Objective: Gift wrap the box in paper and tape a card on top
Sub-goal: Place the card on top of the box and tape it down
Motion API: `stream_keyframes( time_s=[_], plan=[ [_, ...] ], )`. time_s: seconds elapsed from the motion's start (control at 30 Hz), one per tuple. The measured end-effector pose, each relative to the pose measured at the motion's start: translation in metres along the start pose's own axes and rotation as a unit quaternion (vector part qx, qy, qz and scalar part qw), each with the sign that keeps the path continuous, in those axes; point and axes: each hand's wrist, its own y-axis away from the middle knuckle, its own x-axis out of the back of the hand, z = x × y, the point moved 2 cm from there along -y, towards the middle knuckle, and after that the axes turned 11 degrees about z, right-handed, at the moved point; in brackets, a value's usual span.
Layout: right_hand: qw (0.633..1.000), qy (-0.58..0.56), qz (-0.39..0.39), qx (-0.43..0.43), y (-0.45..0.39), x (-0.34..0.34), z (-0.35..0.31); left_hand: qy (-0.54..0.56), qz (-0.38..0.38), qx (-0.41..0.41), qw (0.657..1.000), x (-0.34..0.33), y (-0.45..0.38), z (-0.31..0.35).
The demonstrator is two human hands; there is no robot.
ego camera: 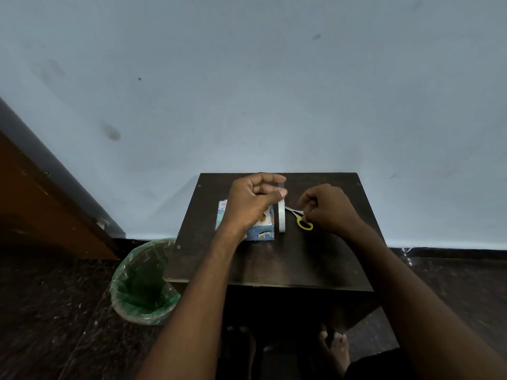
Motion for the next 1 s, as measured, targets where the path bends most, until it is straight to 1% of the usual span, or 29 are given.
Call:
stream_keyframes(
  time_s=[0.1, 0.27, 0.43, 0.53, 0.63, 0.73, 0.8, 0.87, 1.0],
  plan=[
    [0.998, 0.054, -0.014, -0.011, 0.005, -0.010, -0.001, -0.014, -0.001, -0.015, 1.000, 0.000, -0.002, -0.002],
    [0.996, 0.087, 0.035, 0.000, 0.010, -0.013, -0.003, -0.069, -0.009, -0.052, 0.996, 0.000, -0.001, -0.005],
    [0.987, 0.147, 0.066, 0.011, 0.010, -0.018, -0.005, -0.057, 0.004, -0.043, 0.997, 0.003, -0.002, -0.007],
    [0.986, 0.150, 0.077, 0.006, 0.010, -0.016, -0.003, -0.056, 0.005, -0.036, 0.998, 0.004, -0.003, -0.006],
    [0.994, 0.074, 0.069, -0.025, 0.003, -0.012, 0.002, -0.060, 0.008, -0.036, 0.997, 0.005, -0.003, -0.006],
    [0.995, -0.064, 0.045, -0.054, -0.005, -0.004, 0.003, -0.064, 0.017, -0.034, 0.997, 0.007, -0.004, -0.007],
    [0.993, -0.114, 0.033, -0.024, -0.005, 0.004, 0.002, -0.066, 0.025, -0.037, 0.997, 0.008, -0.005, -0.008],
    [0.992, -0.126, 0.014, 0.016, -0.005, 0.011, 0.003, -0.067, 0.029, -0.037, 0.997, 0.008, -0.005, -0.008],
    [0.981, -0.187, -0.039, 0.036, -0.005, 0.017, 0.007, -0.068, 0.030, -0.041, 0.996, 0.011, -0.006, -0.007]
  ],
)
